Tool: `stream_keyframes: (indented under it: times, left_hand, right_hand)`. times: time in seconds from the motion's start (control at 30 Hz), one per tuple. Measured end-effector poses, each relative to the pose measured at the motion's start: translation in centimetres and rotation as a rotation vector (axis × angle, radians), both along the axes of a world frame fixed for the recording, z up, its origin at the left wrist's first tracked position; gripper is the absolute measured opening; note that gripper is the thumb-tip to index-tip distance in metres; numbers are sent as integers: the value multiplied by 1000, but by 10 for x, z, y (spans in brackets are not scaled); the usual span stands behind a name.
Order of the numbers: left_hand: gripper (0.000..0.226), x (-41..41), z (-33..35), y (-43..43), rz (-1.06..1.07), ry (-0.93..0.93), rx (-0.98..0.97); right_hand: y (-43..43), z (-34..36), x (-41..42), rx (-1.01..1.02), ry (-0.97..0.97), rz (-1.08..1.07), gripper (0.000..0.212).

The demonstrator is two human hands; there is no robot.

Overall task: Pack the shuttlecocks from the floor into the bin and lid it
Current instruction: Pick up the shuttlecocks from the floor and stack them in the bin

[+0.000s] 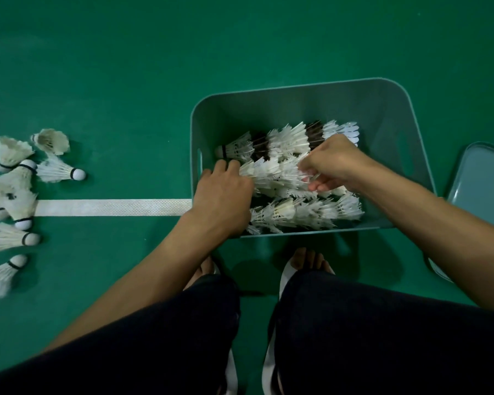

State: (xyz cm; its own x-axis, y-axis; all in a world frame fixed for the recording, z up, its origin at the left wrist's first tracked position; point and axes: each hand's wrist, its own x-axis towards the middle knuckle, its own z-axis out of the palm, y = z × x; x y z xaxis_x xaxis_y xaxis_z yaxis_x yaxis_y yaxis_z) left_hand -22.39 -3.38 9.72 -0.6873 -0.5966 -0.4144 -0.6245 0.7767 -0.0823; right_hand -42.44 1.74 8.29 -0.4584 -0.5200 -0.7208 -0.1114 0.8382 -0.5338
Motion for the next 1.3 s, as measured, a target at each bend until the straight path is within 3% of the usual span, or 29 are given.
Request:
stream_keyframes:
  times: [0.23,0.37,0.5,0.73,0.83,0.9,1.0,1.07,1.13,1.2,1.3]
  left_hand:
    - [28,26,51,-3,-33,281,-71]
    - [23,76,68,-15,28,585,-164]
    - [17,138,40,-23,416,752,-57]
    - [19,248,-19,-41,1037,639,106]
    - [47,299,-46,-43,1292,494,-31]
    - [72,333,-61,-48,1583,496,-111]
    - [105,380,-84,-73,2137,776,-33]
    - [114,399,-98,-93,2354,916,-40]
    - [104,403,-107,-108,2438,990,-165]
    - [80,397,-109,-116,2423,1050,-294]
    - [60,383,-108,-109,2418,1259,-370]
  right_hand:
    - [7,49,4,-150,503,215,39]
    - [-8,81,46,-483,527,257,45]
    - [-32,93,113,-720,428,448,45]
    - [-106,69,244,-574,103,860,54]
    - [-132,43,288,-480,142,1140,40]
    - [-148,24,311,-436,246,1323,24]
    - [-177,-3,337,-370,302,1504,21]
    - [-202,-21,351,-392,402,1595,22]
    - [-229,-36,360,-483,523,1597,22]
    - [-254,-48,367,-577,630,1543,29]
    - [-288,-60,373,-631,724,1533,61]
